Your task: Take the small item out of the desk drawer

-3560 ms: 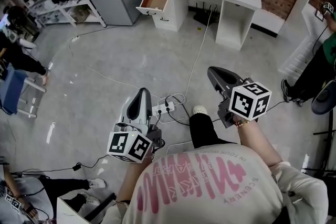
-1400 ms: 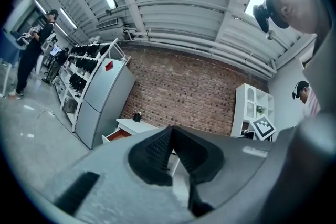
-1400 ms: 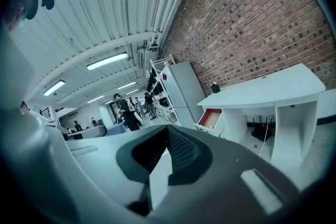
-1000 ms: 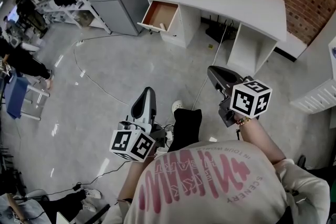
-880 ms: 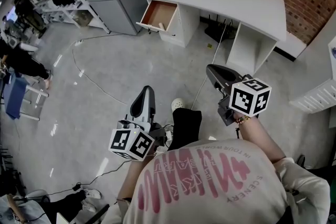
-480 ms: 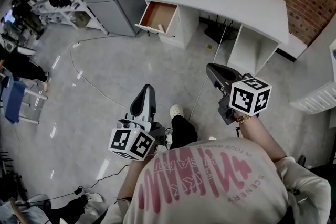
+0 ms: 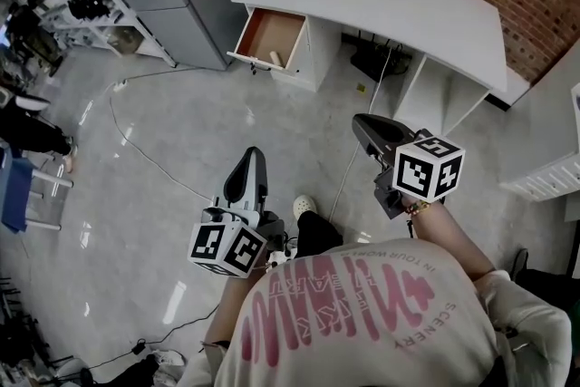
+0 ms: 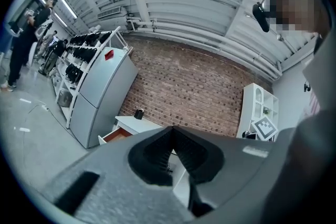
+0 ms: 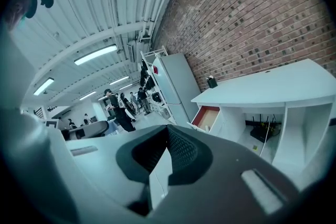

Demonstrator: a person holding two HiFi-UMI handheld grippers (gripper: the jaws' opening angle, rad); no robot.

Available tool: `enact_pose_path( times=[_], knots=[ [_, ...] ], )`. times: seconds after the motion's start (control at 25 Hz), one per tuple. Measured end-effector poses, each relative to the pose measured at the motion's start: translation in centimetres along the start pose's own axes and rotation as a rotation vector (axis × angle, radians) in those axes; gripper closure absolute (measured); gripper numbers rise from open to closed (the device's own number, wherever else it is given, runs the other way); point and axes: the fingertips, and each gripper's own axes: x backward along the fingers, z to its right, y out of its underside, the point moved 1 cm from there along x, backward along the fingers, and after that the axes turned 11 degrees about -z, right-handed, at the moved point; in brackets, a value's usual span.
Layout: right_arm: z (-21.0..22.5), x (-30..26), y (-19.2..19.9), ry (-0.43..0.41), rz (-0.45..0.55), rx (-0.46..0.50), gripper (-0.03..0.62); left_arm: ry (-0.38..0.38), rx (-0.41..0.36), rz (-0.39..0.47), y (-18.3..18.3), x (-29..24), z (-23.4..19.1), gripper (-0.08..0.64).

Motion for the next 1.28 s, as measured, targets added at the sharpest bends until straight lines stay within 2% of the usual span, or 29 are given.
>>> enact_pose_path(
  times=[0.4, 0.56, 0.96, 1.28],
  knots=[
    [1.9, -9.0, -7.8, 0.011, -0.002, -0.004, 0.580, 0.018, -0.009, 0.011, -7.3, -7.8, -7.7, 0.555],
    [3.0, -12.6, -10.1, 0.013, 0.003, -0.013, 0.580, 0.001, -0.021, 0.025, -9.4, -10.5, -11.1, 0.555],
    [5.1, -20.1, -13.0, 0.012, 0.006, -0.059, 0.580, 0.012, -0.014, -0.003, -11.7, -15.0, -17.3, 0.555],
    [5.3, -23.0, -13.5, 0.025, -0.005, -0.060, 0.580, -0.007, 0.026, -0.005, -11.7, -16.2, -21.0, 0.555]
  ],
)
